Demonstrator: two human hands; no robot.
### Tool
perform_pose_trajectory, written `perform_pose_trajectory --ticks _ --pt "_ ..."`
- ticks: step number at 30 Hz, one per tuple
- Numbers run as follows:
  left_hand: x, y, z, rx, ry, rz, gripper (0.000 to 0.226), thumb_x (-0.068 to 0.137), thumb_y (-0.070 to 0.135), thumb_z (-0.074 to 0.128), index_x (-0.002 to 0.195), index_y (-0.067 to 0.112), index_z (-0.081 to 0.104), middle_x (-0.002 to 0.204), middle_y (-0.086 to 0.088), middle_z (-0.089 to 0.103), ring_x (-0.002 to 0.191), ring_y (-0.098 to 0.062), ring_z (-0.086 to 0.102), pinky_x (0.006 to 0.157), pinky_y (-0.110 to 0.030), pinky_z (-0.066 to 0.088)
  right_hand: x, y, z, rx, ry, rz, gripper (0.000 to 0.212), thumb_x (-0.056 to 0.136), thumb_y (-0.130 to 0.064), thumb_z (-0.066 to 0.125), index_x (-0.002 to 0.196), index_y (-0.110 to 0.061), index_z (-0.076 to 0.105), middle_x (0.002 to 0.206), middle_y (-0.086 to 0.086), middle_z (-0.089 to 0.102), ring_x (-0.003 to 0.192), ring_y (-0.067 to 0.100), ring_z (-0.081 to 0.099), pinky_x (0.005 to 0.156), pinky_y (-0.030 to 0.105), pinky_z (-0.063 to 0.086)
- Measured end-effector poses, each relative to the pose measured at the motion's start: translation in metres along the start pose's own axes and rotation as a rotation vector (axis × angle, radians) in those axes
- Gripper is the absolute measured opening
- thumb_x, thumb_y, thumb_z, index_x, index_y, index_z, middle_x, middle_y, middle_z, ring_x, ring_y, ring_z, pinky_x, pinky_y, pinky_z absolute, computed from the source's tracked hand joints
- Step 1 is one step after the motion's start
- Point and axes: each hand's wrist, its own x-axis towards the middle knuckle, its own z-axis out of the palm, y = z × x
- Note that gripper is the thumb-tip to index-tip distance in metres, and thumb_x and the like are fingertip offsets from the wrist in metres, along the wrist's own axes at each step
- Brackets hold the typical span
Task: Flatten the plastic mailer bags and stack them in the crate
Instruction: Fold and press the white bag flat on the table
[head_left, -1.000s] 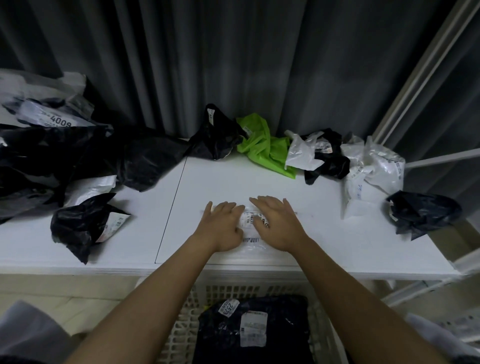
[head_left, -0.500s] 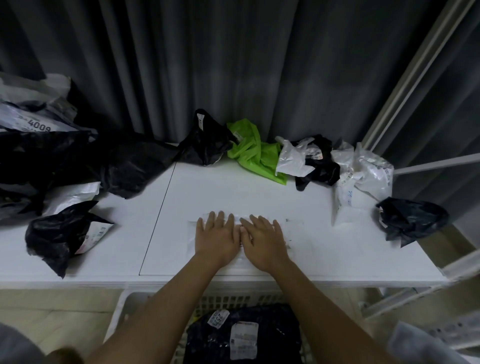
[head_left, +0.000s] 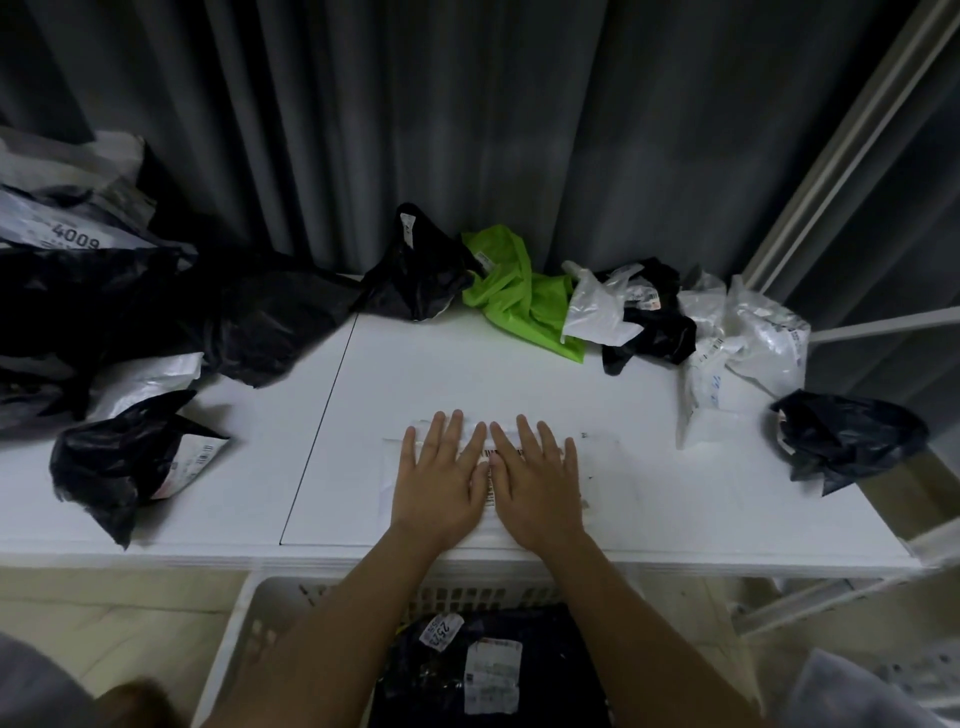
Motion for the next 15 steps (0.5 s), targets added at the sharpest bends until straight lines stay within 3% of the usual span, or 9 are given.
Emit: perform_pose_trajectory --ticks 4,9,15 --pt "0.000 -0.002 0.010 -0.005 0.051 -0.009 0.057 0.097 0.043 0.018 0.144 0.020 0.041 0.151 -0.010 0.036 0.142 -0.029 0.029 0.112 -0.046 0.006 0.000 0.000 0.006 0.020 0.046 0.002 0.065 0.093 -0.050 0.003 0.148 -0.032 0.032 0.157 0.004 0.027 0.145 0.028 0.020 0.116 0.052 0.007" --pt "-0.001 -0.003 0.014 -0.029 0.089 0.003 0.056 0.097 0.042 0.019 0.144 0.020 0.041 0.150 -0.009 0.037 0.141 -0.029 0.030 0.112 -0.047 0.011 0.000 0.002 0.013 0.018 0.069 0.000 0.072 0.095 -0.053 -0.009 0.147 -0.031 0.034 0.154 0.006 0.032 0.143 0.029 0.026 0.116 0.053 0.010" --pt "-0.002 -0.005 0.022 -0.028 0.134 0.016 0.053 0.096 0.039 0.026 0.143 0.021 0.044 0.147 -0.009 0.043 0.138 -0.029 0.037 0.108 -0.051 0.019 -0.001 0.001 0.017 -0.010 0.093 0.017 0.057 0.100 -0.046 0.010 0.145 -0.029 0.039 0.150 0.008 0.040 0.139 0.031 0.035 0.112 0.051 0.009"
